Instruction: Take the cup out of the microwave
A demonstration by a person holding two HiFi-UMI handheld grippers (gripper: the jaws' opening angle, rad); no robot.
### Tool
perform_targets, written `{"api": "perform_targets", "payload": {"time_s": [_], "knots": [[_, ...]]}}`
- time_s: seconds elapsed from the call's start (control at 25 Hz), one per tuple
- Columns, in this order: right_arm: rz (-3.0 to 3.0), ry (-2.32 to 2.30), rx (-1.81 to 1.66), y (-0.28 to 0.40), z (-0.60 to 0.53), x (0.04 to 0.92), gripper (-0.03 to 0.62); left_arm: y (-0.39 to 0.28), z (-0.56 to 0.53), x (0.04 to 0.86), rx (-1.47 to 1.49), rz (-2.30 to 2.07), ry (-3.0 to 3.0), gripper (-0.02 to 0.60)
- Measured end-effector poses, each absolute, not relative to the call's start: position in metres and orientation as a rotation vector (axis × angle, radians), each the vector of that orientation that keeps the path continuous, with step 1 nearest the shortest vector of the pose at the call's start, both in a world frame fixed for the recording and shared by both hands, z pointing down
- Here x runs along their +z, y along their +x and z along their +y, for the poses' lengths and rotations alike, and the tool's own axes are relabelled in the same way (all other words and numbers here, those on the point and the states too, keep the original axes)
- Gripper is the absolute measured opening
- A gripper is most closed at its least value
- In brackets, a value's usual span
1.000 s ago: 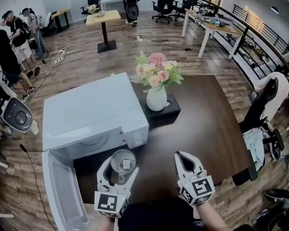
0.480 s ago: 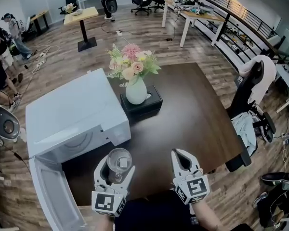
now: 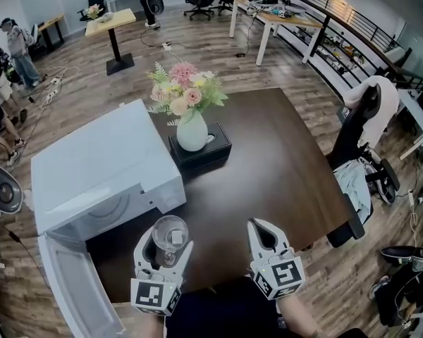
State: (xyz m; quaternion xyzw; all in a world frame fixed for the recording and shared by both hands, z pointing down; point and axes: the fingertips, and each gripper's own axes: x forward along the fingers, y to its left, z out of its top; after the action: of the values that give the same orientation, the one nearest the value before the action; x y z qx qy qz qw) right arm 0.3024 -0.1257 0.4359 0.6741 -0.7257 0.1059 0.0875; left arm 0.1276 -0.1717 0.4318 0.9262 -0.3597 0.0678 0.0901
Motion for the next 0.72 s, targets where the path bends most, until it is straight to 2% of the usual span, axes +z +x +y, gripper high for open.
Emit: {"api": "perform_targets", "payload": {"time_s": [0.72], "knots": [[-2.186,1.969,0.328,0.29,-0.128,0.44,-0.008,0.118,-0.175,0.435,0.217,-1.109,2.748,0.362]]}}
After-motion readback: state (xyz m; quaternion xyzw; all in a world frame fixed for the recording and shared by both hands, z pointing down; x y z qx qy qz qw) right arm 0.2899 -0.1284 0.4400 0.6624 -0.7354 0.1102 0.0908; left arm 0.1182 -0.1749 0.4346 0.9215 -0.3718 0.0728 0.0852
